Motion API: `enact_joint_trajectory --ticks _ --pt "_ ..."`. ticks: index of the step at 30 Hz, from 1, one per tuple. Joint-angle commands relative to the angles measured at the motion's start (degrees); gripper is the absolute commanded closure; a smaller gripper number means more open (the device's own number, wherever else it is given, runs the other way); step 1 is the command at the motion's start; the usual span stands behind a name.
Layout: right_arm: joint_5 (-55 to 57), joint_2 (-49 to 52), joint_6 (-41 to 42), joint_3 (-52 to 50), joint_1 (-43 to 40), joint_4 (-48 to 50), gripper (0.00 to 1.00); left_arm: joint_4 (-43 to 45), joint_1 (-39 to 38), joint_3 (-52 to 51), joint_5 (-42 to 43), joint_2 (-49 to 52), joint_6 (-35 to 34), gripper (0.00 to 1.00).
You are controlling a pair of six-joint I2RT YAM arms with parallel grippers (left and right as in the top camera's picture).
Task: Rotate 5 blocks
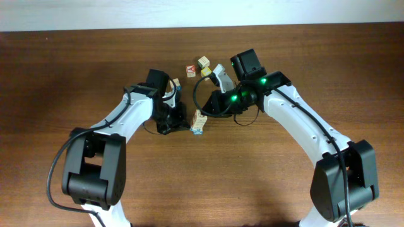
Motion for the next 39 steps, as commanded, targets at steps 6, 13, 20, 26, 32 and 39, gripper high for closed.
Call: enact_joint_trajectory --ticks 6,13,20,26,32,39 --pt "1.7 1.6 -0.1 0.4 0.9 -0.3 0.96 0.7 -1.2 1.0 1.3 -1.5 -0.2 1.00" --pt "1.6 1.6 -0.1 0.4 0.9 -0.3 0.96 1.6 -1.4 1.0 2.6 -1.5 -0.6 1.00" --pt "1.6 1.6 -0.1 0.4 0.9 -0.3 0.96 1.8 -1.5 1.0 2.8 -1.5 -1.4 1.00" --pt "1.6 1.6 -0.1 0.4 0.9 -0.3 0.96 2.0 -1.8 1.0 3.9 -1.5 -1.5 1.00" --pt "1.6 1.6 -0.1 0.4 0.9 -0.3 0.96 2.6 -2.9 1.0 3.8 -1.5 -1.5 1.00" --pt "1.7 1.6 -0.2 0.4 0.9 -0.3 0.96 2.6 -2.8 1.0 3.8 -1.5 -1.4 1.00"
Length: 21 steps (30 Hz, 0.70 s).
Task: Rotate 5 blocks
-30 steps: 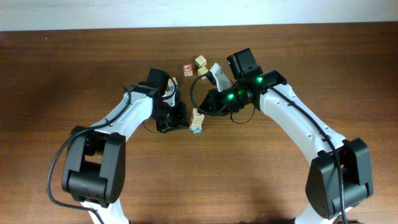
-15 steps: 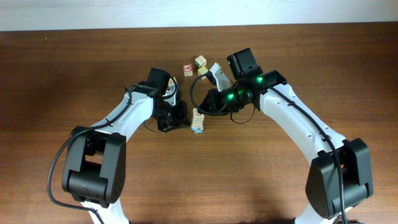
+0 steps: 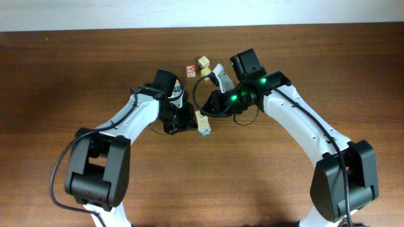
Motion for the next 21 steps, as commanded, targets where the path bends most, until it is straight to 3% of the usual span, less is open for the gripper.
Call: enact_joint_trajectory --ticks 1,11,21 --pt "1.6 1.6 -0.1 0.2 0.8 -0.3 0.96 0.4 -0.2 1.0 1.9 -1.5 -0.3 1.00" --pt "5.7 1.6 -0.2 0.2 0.7 -2.2 0.96 1.0 2.1 1.0 1.2 -1.5 -0.3 1.00" --pt "15.3 1.6 -0.2 0.2 0.6 -2.6 0.96 1.0 2.8 1.0 -7.6 -1.5 -0.3 1.00"
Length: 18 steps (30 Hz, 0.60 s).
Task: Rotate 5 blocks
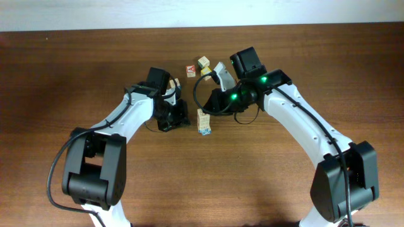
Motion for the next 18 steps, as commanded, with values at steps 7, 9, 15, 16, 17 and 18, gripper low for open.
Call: enact_joint_trajectory --ticks 7,9,15,16,17,18 --pt "10.5 1.7 -0.3 -1.3 0.5 -1.0 0.96 0.2 0.1 1.0 -3.6 -1.5 -0.3 1.00" --pt "10.4 1.7 -0.3 -1.2 0.6 -1.2 0.96 0.3 0.1 1.0 -3.6 -1.5 -0.3 1.00" --pt "8.9 1.7 -0.3 -1.2 0.6 -1.6 0.96 0.3 0.1 1.0 -3.6 -1.5 -0.3 1.00" --pt "8.9 1.7 -0.3 -1.2 0.6 -1.8 0.96 0.3 0.1 1.0 -3.6 -1.5 -0.3 1.00" --pt "8.9 1.7 -0.3 -1.2 0.6 -1.9 0.96 0.3 0.1 1.0 -3.6 -1.5 -0.3 1.00" --pt "8.9 1.7 -0.3 -1.2 0.6 -1.9 0.96 0.3 0.0 1.0 -3.4 -1.5 -0.3 1.00"
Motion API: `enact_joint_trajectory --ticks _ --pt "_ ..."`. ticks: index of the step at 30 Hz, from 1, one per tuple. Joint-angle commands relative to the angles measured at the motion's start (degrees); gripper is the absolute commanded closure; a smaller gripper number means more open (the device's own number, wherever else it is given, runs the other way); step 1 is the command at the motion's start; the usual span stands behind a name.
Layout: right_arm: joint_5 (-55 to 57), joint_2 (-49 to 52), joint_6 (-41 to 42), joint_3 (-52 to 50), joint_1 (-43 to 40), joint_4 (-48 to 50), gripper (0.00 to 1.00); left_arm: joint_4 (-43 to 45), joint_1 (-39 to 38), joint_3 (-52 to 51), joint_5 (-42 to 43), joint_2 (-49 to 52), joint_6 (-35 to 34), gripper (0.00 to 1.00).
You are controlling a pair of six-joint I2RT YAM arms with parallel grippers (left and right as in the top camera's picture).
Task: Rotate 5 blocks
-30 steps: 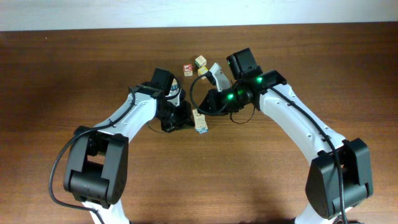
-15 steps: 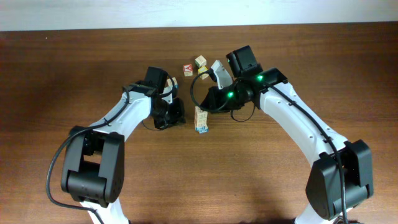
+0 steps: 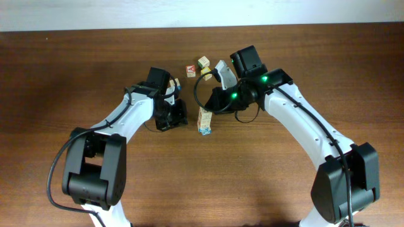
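A tall light block [image 3: 203, 121] with blue marks at its near end stands on the table's middle, free of both grippers. My left gripper [image 3: 181, 116] sits just left of it, a small gap apart, with nothing between its fingers. My right gripper [image 3: 209, 101] hangs just behind the block, dark against the wood, its jaws unclear. Behind lie a red-marked block [image 3: 190, 70], a pale block [image 3: 202, 62] and a yellowish block [image 3: 206, 73]. Another small block [image 3: 175, 82] peeks out by my left wrist.
The wooden table [image 3: 76, 69] runs wide on both sides. My right arm [image 3: 303, 120] crosses the right half, and my left arm [image 3: 123, 116] crosses the left half. A pale wall edge lies along the far side.
Little has changed. My right gripper has shifted slightly toward the far side. The tall block and my left gripper stay where they were.
My left gripper first stood against the tall block at the centre. Then it had reached further right, with the block shifted and turned beside it. After that it was drawn back to the left, leaving the block standing alone, as it does now.
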Motion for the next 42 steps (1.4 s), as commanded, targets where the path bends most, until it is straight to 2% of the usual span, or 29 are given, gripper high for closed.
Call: enact_joint_trajectory --ticks 1,6,20,23,30,38,39,42 --pt "5.9 2.1 -0.3 -1.7 0.6 -1.4 0.96 0.1 0.0 1.0 0.3 -1.5 -0.3 1.00" --pt "5.9 2.1 -0.3 -1.7 0.6 -1.4 0.96 0.2 -2.3 1.0 1.7 -1.5 -0.3 1.00" --pt "5.9 2.1 -0.3 -1.7 0.6 -1.8 0.96 0.5 -2.3 1.0 -7.9 -1.5 -1.0 1.00" --pt "5.9 2.1 -0.3 -1.7 0.6 -1.8 0.96 0.6 -2.3 1.0 -7.9 -1.5 -1.0 0.98" --pt "5.9 2.1 -0.3 -1.7 0.6 -1.9 0.96 0.6 -2.3 1.0 -8.8 -1.5 -1.0 0.87" --pt "5.9 2.1 -0.4 -1.7 0.6 -2.5 0.96 1.0 -2.3 1.0 -8.8 -1.5 -1.0 0.82" --pt "5.9 2.1 -0.4 -1.7 0.6 -2.5 0.96 1.1 -2.3 1.0 -8.8 -1.5 -1.0 0.82" --pt "5.9 2.1 -0.4 -1.7 0.6 -2.5 0.96 1.5 -2.3 1.0 -8.8 -1.5 1.6 1.00"
